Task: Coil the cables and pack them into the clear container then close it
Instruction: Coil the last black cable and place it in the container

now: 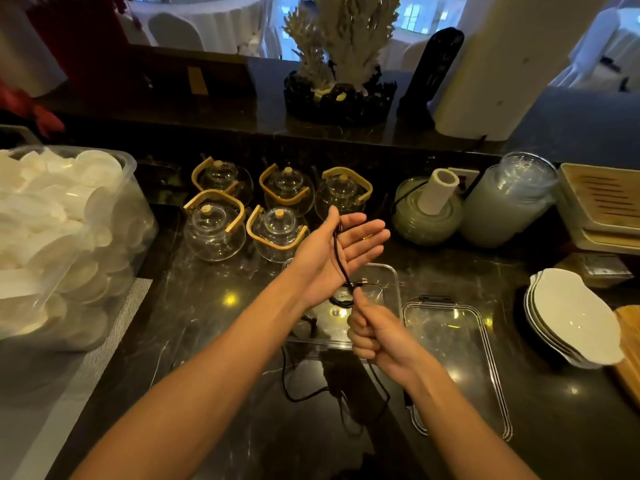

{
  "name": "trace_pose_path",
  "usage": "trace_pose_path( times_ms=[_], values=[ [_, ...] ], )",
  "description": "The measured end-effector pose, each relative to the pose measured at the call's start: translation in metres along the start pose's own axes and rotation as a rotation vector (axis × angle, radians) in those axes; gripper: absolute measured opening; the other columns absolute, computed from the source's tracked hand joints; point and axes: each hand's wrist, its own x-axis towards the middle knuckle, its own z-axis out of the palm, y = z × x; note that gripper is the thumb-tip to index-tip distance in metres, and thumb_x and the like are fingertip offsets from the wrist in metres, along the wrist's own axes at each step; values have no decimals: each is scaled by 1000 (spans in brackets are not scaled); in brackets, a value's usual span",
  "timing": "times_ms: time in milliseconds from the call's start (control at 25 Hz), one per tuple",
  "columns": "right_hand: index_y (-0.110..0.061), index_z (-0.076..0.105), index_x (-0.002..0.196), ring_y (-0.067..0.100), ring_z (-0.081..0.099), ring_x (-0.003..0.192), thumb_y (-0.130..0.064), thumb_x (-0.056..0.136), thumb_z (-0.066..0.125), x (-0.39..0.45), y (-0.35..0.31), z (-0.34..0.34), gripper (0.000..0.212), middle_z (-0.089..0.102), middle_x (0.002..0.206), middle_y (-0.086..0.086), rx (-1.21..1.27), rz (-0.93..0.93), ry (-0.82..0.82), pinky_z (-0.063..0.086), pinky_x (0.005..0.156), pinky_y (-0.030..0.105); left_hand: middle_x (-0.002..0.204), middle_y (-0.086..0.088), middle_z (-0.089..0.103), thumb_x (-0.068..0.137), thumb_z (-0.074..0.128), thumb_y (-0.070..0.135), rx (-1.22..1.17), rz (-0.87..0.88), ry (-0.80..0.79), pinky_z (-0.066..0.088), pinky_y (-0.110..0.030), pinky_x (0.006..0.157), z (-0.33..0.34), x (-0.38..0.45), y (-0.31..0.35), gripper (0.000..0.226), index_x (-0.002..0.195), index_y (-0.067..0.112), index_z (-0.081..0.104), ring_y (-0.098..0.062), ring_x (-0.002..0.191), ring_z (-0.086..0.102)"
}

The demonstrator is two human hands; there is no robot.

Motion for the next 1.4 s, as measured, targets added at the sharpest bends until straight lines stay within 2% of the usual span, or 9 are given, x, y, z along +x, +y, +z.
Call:
trace_pose_path(
  times_ms=[120,280,440,680,920,1040,1200,1280,1400],
  values=[
    [-22,41,66,8,12,46,-48,91,64,8,5,1,43,17,57,-5,90,62,-11,13,40,19,86,-14,78,109,27,41,18,-2,28,63,-31,66,9,-15,-8,48,107,3,58,-24,81,78],
    [-21,49,71,1,26,41,-18,105,46,18,-25,1,34,32,54,-7,110,79,28,14,38,13,103,-26,75,110,35,24,131,1,10,63,-36,82,5,-32,-24,31,110,-1,54,-30,94,76],
    [-16,74,73,11,59,56,-17,103,52,15,-73,0,37,64,64,1,-245,28,-51,45,50,18,110,-27,72,106,40,13,281,-123,-110,60,-38,90,-8,-46,-24,34,125,-10,57,-30,100,74],
    [-15,66,75,7,31,46,-44,101,58,14,-122,15,40,39,56,-5,-670,66,-69,26,44,20,105,-25,75,110,34,34,804,-110,26,61,-36,86,-26,-50,-18,50,115,-6,64,-33,99,75],
    [1,70,101,7,38,51,-16,104,53,-10,-117,46,24,48,68,1,-316,-141,-77,36,44,20,103,-17,78,109,37,37,632,246,180,61,-32,84,-31,-49,1,45,118,8,70,-27,101,75],
    [-7,76,101,9,40,50,-14,102,57,-10,-115,46,20,53,68,2,-371,-212,-26,39,47,24,98,-17,78,107,34,43,694,231,102,61,-31,82,-27,-55,8,46,120,16,69,-27,95,76],
    [-11,81,100,10,45,49,-20,98,66,-7,-119,39,18,55,65,2,-502,-248,18,41,48,25,57,-2,58,104,29,53,676,213,131,42,-23,52,-25,-65,4,54,126,21,67,-11,46,51],
    [-10,81,98,10,47,50,-22,97,68,-6,-114,39,18,55,64,3,-588,-280,77,44,48,24,56,4,37,105,32,52,553,206,145,23,-21,47,-32,-67,4,52,130,19,64,-6,43,30],
    [-10,80,91,9,45,49,-24,98,67,1,-96,33,21,57,58,-3,-645,-320,236,38,45,25,69,4,35,107,43,32,212,109,122,22,-22,50,-40,-72,18,46,140,1,52,-4,54,29]
  ],
)
